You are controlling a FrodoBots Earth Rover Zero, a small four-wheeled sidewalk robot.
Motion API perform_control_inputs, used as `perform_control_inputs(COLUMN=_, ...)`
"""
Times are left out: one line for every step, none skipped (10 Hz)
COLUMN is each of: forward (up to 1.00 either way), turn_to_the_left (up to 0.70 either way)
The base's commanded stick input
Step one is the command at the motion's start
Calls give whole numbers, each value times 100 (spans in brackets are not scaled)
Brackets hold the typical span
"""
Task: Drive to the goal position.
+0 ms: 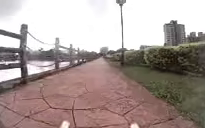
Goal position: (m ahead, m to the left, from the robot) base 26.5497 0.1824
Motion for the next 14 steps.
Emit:
perform_control_inputs(forward=70, turn_to_the_left=0)
perform_control_inputs(forward=70, turn_to_the_left=0)
perform_control_inputs(forward=70, turn_to_the_left=0)
perform_control_inputs(forward=70, turn_to_the_left=0)
perform_control_inputs(forward=70, turn_to_the_left=4)
perform_control_inputs(forward=70, turn_to_the_left=30)
perform_control_inputs(forward=70, turn_to_the_left=34)
perform_control_inputs(forward=70, turn_to_the_left=18)
perform_control_inputs(forward=70, turn_to_the_left=3)
perform_control_inputs(forward=70, turn_to_the_left=0)
perform_control_inputs(forward=70, turn_to_the_left=0)
perform_control_inputs(forward=70, turn_to_the_left=0)
perform_control_inputs(forward=70, turn_to_the_left=0)
perform_control_inputs(forward=70, turn_to_the_left=0)
